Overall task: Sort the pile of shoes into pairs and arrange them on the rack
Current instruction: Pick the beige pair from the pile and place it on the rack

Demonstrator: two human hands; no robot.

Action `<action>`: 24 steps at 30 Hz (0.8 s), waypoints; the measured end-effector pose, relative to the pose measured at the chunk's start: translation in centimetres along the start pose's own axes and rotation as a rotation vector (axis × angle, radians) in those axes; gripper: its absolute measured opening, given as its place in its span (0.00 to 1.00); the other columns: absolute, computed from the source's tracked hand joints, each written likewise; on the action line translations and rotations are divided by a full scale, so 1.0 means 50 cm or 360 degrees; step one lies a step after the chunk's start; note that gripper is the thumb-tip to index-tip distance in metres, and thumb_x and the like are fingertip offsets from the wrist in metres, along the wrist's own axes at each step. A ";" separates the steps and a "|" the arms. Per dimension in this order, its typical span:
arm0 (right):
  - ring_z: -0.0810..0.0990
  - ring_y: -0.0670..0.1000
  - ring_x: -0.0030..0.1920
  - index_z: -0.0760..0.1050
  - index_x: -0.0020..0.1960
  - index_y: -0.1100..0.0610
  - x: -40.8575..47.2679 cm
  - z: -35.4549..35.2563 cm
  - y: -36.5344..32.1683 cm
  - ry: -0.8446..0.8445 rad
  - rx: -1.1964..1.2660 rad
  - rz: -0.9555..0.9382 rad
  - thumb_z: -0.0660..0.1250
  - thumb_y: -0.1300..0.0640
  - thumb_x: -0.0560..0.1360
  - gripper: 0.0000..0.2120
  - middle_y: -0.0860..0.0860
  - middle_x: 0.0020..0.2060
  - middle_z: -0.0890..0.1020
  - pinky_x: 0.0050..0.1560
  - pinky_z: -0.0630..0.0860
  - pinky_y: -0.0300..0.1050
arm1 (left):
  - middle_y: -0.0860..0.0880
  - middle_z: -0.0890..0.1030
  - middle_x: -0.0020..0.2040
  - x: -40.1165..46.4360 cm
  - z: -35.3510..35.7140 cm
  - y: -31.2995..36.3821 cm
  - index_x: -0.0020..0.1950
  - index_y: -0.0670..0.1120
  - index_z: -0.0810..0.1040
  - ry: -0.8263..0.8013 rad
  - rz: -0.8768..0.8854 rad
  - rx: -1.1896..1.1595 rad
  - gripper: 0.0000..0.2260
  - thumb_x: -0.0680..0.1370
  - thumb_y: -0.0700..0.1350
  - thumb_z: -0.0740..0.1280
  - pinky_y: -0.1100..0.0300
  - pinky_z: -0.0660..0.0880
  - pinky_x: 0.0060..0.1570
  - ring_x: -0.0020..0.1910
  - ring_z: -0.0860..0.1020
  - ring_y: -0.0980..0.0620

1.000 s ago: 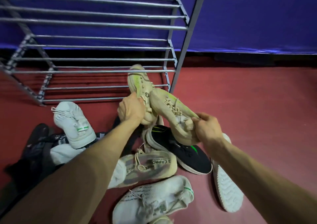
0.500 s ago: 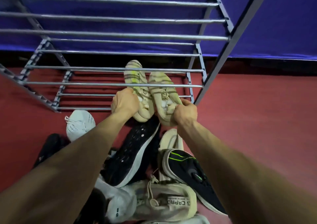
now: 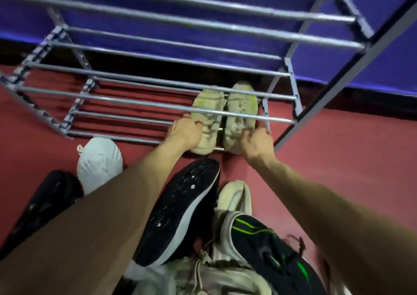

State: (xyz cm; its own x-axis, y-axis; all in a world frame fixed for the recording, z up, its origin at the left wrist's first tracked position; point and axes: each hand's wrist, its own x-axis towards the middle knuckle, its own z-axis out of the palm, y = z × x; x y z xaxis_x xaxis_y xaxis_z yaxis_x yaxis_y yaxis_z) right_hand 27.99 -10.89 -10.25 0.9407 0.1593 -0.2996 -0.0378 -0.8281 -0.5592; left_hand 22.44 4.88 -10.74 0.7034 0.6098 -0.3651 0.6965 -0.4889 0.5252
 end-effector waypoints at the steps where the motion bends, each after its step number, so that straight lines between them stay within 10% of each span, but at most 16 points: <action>1: 0.70 0.67 0.64 0.64 0.69 0.63 -0.017 0.009 0.008 -0.0012 -0.0266 -0.0177 0.57 0.54 0.80 0.21 0.65 0.65 0.70 0.63 0.69 0.57 | 0.35 0.76 0.63 -0.007 0.008 -0.006 0.64 0.39 0.73 -0.0021 -0.0018 -0.0011 0.23 0.77 0.54 0.58 0.51 0.71 0.60 0.62 0.74 0.35; 7: 0.72 0.68 0.62 0.64 0.66 0.59 -0.014 0.009 0.024 -0.0233 -0.0953 -0.0497 0.52 0.61 0.79 0.15 0.67 0.71 0.59 0.59 0.71 0.58 | 0.43 0.77 0.57 -0.027 0.055 -0.030 0.60 0.46 0.70 -0.0129 -0.0039 -0.0324 0.19 0.73 0.52 0.68 0.51 0.79 0.52 0.48 0.82 0.39; 12: 0.78 0.65 0.54 0.68 0.62 0.61 -0.009 -0.013 0.024 -0.0077 -0.1129 -0.0746 0.57 0.64 0.78 0.13 0.63 0.57 0.75 0.50 0.74 0.55 | 0.43 0.71 0.62 -0.036 0.080 -0.022 0.73 0.49 0.66 -0.0011 0.0089 -0.0478 0.26 0.75 0.47 0.67 0.49 0.73 0.63 0.58 0.77 0.42; 19: 0.76 0.65 0.51 0.62 0.67 0.57 -0.036 -0.002 0.075 -0.0001 -0.0836 -0.0764 0.58 0.73 0.71 0.27 0.63 0.59 0.72 0.47 0.71 0.53 | 0.52 0.75 0.63 -0.049 0.048 -0.048 0.75 0.45 0.64 -0.0288 0.0128 -0.0656 0.28 0.76 0.38 0.67 0.59 0.70 0.65 0.62 0.76 0.49; 24: 0.78 0.66 0.48 0.65 0.65 0.61 -0.096 -0.037 0.098 -0.0140 -0.0770 -0.0824 0.59 0.66 0.69 0.24 0.65 0.56 0.76 0.46 0.75 0.55 | 0.43 0.83 0.51 -0.096 -0.008 -0.043 0.54 0.42 0.80 -0.0367 0.0287 0.0049 0.08 0.76 0.40 0.66 0.56 0.73 0.57 0.53 0.79 0.43</action>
State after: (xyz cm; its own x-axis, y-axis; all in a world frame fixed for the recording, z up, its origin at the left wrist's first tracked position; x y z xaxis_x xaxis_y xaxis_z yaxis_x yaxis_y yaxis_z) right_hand 23.91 -16.71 -10.16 0.7659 0.6225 -0.1609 0.5793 -0.7767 -0.2472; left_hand 17.51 3.22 -9.81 0.8273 0.3555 -0.4349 0.5590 -0.5973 0.5751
